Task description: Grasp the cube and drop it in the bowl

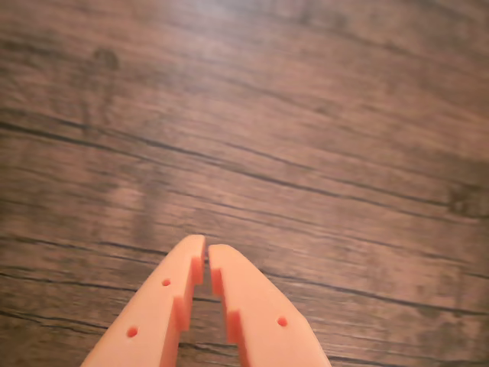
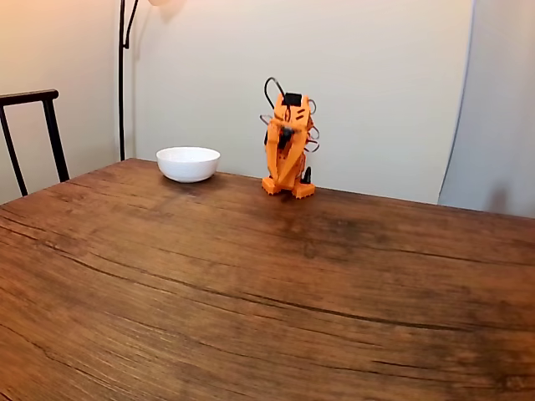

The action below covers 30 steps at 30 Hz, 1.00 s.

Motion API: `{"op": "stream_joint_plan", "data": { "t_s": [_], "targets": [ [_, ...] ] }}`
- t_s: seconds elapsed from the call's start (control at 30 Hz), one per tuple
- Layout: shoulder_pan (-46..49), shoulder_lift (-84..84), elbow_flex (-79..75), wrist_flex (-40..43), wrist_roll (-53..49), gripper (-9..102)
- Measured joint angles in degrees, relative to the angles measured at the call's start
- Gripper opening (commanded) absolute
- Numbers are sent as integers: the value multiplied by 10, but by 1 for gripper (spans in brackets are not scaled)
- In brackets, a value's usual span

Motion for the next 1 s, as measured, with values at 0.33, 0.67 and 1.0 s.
{"op": "stream_joint_plan", "data": {
  "t_s": [0.33, 0.67, 1.0],
  "targets": [
    [3, 0, 96, -99, 1, -1],
    [24, 0, 96, -48, -1, -1],
    [71, 0, 96, 50, -1, -1]
  ]
}}
